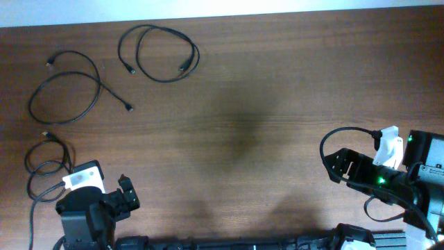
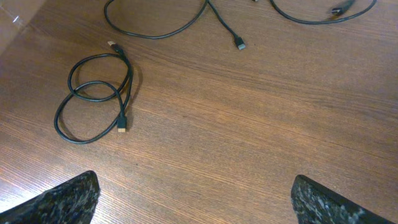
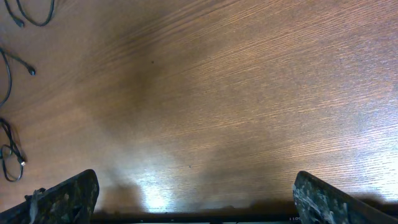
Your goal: Untangle cables
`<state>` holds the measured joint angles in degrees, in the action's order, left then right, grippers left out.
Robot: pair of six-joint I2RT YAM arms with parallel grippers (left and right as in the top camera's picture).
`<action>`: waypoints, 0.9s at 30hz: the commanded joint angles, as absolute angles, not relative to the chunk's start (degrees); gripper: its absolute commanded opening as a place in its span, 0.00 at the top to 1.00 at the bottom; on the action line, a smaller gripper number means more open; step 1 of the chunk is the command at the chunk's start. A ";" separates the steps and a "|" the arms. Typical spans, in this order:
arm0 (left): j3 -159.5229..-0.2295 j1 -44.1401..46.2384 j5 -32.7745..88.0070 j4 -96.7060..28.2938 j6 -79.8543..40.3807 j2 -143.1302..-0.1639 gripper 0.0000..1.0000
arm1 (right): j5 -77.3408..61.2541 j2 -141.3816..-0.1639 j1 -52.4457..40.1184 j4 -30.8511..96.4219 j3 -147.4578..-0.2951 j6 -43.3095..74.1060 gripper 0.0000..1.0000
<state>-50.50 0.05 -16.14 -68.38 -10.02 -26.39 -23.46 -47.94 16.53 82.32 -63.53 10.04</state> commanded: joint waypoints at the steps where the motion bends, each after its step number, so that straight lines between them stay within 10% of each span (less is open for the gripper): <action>1: -50.70 0.32 -16.78 -68.47 -9.52 -26.17 0.01 | -23.35 -47.99 16.80 82.35 -63.55 9.23 0.01; 18: -50.70 0.32 -16.75 -68.47 -9.52 -26.15 0.01 | -17.72 -46.52 15.22 76.58 -62.41 4.69 0.01; 27: -50.70 0.32 -16.78 -68.47 -9.52 -26.17 0.01 | -17.80 -27.86 7.81 50.61 -46.72 4.93 0.01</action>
